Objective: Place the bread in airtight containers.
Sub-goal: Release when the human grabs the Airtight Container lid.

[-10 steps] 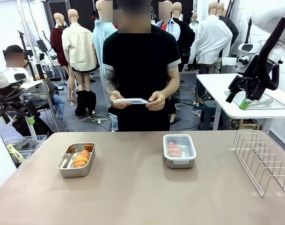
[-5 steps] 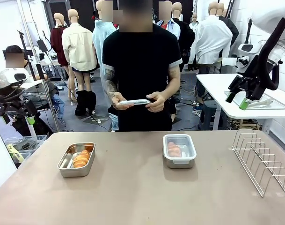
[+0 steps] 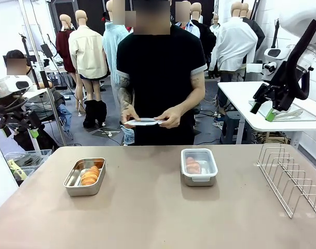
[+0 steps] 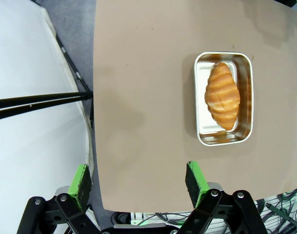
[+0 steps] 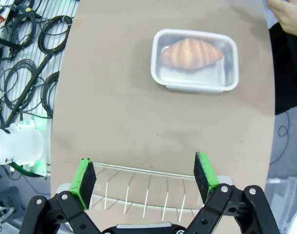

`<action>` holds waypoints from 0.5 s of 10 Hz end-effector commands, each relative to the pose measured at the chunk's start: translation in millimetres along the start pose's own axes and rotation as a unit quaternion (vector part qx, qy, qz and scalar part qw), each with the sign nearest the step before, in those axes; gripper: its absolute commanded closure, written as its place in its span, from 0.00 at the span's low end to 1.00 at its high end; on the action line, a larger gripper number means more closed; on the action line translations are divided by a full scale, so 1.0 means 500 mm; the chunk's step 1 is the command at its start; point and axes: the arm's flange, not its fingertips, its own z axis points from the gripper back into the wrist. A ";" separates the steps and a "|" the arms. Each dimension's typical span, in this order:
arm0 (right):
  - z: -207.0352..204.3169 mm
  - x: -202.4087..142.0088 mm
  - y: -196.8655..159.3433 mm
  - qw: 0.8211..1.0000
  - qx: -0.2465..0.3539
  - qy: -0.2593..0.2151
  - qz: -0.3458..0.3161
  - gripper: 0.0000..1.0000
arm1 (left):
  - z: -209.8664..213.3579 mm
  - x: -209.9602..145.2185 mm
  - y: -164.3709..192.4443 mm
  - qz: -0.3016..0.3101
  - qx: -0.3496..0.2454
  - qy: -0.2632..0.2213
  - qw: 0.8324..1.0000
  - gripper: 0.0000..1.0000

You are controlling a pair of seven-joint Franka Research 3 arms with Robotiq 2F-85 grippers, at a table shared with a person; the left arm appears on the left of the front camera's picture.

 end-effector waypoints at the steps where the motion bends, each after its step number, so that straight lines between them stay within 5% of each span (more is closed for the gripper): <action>1: 0.000 0.006 0.000 1.000 0.000 0.001 -0.005 0.00 | 0.001 0.000 0.003 0.008 0.012 -0.002 1.000 0.00; 5: 0.000 0.006 0.000 1.000 0.000 0.001 -0.005 0.00 | 0.001 0.000 0.003 0.008 0.012 -0.002 1.000 0.00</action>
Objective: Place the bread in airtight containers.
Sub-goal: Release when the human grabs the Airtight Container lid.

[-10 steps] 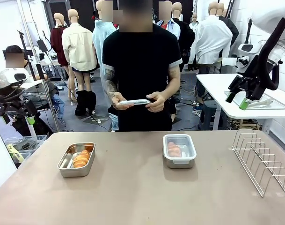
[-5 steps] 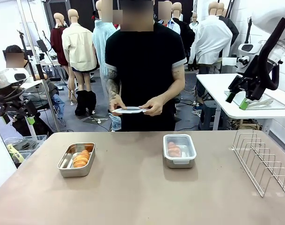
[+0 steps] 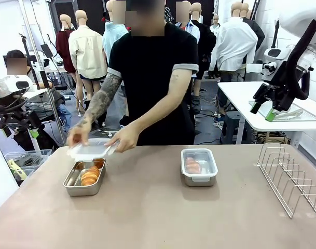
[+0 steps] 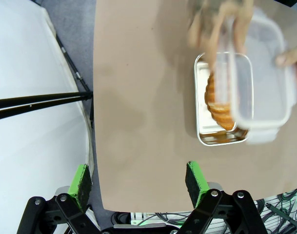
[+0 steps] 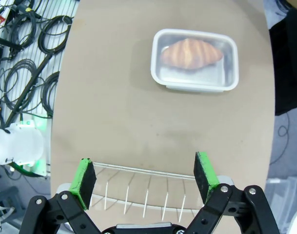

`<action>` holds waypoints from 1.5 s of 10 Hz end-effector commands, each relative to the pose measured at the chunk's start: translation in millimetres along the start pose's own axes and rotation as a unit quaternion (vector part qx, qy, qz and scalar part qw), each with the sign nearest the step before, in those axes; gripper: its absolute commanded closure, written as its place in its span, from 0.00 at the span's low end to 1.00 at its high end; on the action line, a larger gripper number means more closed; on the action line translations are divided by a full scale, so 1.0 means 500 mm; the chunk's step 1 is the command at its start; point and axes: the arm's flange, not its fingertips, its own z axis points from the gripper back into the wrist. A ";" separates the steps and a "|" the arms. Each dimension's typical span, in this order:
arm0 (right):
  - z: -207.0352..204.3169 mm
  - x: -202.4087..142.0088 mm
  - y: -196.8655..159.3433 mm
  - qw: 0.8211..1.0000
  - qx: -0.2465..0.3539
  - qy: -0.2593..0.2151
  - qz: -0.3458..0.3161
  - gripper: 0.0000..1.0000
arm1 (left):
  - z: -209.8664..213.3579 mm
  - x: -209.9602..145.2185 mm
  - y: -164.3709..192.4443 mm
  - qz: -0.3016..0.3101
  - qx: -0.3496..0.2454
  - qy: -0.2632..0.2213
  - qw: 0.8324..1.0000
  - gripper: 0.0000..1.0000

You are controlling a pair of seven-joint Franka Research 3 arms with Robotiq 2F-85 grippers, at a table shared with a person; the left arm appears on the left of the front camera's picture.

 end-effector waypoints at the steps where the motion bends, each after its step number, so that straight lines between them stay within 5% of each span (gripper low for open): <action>1: 0.000 0.006 0.000 1.000 0.000 0.001 -0.005 0.00 | 0.001 0.000 0.003 0.008 0.012 -0.002 1.000 0.00; 15: 0.000 0.006 0.000 1.000 0.000 0.001 -0.005 0.00 | 0.001 0.000 0.003 0.008 0.012 -0.002 1.000 0.00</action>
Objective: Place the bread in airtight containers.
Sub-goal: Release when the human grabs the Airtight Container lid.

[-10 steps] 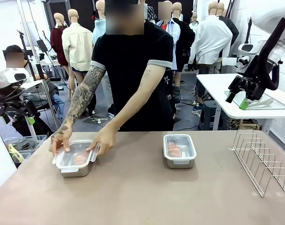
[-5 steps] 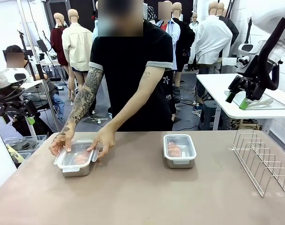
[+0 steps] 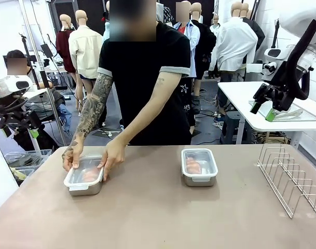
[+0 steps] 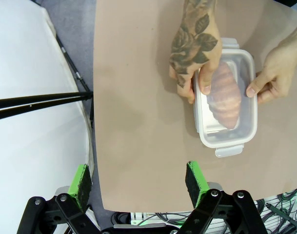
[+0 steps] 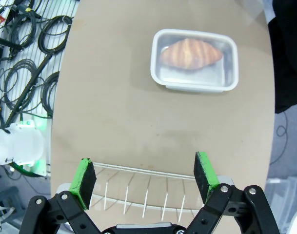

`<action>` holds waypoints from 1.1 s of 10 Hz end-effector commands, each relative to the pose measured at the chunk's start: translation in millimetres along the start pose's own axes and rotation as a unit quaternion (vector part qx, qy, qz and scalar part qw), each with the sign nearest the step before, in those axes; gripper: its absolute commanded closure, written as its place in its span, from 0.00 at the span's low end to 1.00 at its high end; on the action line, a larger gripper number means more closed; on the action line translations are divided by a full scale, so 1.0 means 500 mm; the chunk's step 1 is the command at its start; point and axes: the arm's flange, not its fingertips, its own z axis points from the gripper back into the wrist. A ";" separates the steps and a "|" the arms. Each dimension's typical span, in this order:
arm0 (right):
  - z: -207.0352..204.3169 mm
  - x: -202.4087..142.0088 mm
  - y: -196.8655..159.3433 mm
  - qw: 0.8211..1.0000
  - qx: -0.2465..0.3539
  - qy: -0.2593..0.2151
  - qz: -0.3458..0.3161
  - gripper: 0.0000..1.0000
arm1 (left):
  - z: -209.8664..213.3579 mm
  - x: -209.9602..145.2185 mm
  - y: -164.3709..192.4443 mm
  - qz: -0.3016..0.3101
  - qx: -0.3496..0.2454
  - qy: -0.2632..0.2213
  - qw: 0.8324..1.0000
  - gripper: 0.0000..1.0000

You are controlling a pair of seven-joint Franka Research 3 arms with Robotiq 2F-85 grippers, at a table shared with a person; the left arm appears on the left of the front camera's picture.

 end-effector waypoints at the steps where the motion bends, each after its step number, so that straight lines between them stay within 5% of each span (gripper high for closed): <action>1: 0.000 0.006 0.000 1.000 0.000 0.001 -0.005 0.00 | 0.001 0.000 0.003 0.008 0.012 -0.002 1.000 0.00; 11: 0.000 0.006 0.000 1.000 0.000 0.001 -0.005 0.00 | 0.001 0.000 0.003 0.008 0.012 -0.002 1.000 0.00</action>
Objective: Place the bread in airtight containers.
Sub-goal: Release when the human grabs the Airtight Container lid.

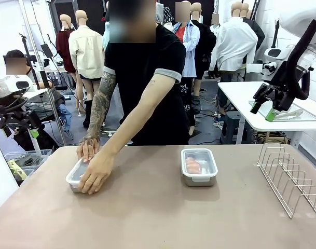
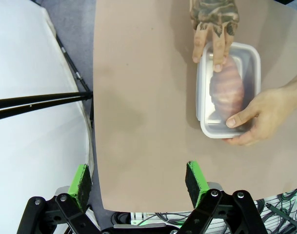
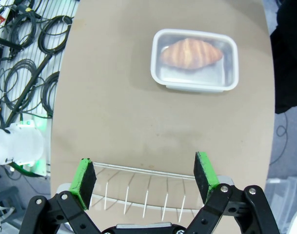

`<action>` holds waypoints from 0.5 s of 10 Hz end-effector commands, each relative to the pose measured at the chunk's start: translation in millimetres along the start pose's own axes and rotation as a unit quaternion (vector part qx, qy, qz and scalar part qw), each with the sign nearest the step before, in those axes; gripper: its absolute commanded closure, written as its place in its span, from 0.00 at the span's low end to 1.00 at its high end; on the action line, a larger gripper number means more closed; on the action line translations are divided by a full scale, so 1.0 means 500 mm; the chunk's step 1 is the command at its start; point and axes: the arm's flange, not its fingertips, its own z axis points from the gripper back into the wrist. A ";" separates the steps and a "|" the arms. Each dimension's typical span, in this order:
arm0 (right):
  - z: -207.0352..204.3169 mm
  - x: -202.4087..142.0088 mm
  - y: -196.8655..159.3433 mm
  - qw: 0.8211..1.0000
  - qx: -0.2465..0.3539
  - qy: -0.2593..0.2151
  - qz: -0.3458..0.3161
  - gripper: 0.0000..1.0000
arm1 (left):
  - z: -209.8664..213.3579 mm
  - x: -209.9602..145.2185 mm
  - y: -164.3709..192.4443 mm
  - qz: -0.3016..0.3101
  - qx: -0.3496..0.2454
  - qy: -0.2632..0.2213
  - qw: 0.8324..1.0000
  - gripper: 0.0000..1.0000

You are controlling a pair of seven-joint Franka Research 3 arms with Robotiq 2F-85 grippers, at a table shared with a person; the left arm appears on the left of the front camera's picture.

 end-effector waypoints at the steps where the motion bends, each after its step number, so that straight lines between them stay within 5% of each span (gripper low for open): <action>1: 0.000 0.006 0.000 1.000 0.000 0.001 -0.005 0.00 | 0.001 0.000 0.003 0.008 0.012 -0.002 1.000 0.00; 5: 0.000 0.006 0.000 1.000 0.000 0.001 -0.005 0.00 | 0.001 0.000 0.003 0.008 0.012 -0.002 1.000 0.00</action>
